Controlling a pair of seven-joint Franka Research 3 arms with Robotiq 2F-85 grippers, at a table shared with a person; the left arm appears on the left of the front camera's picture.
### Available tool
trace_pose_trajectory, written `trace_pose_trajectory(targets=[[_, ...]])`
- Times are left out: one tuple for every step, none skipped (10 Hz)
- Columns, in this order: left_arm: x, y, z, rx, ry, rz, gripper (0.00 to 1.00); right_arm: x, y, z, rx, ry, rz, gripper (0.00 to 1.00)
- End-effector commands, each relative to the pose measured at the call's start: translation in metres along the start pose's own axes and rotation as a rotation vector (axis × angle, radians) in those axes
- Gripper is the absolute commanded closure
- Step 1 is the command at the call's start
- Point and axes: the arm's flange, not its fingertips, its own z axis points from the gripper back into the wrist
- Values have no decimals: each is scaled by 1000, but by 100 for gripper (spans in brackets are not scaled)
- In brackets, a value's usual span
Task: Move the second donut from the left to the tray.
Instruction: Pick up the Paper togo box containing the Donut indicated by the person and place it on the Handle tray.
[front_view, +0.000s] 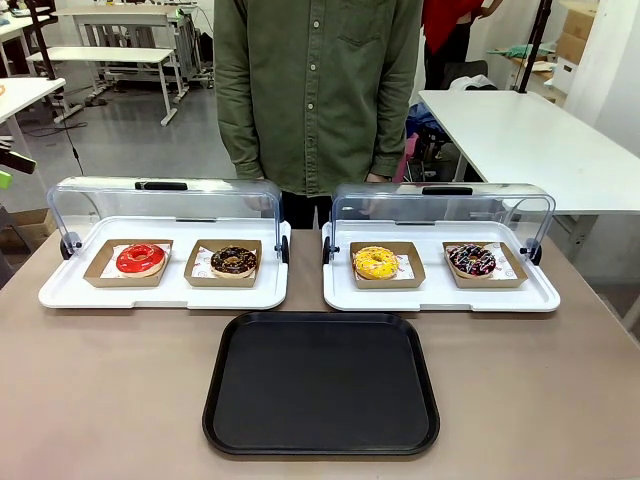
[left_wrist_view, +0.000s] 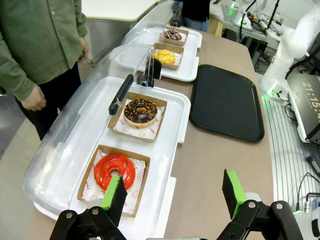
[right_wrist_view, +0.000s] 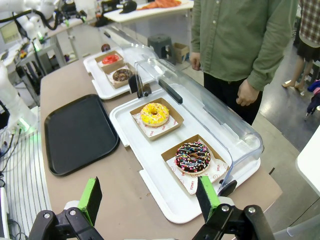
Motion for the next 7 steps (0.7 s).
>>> trace_pose_trajectory(targets=[[1, 0, 0, 0, -1, 8, 0, 2, 3, -2, -2, -25, 8, 0], [1, 0, 0, 0, -1, 8, 0, 2, 3, -2, -2, -25, 8, 0], [1, 0, 0, 0, -1, 8, 0, 2, 3, -2, -2, -25, 8, 0], [1, 0, 0, 0, -1, 8, 0, 2, 3, -2, -2, -25, 8, 0], [1, 0, 0, 0, -1, 8, 0, 2, 3, -2, -2, -25, 8, 0], [1, 0, 0, 0, -1, 8, 0, 2, 3, -2, -2, -25, 8, 0], [1, 0, 0, 0, -1, 8, 0, 2, 3, -2, -2, -25, 8, 0]])
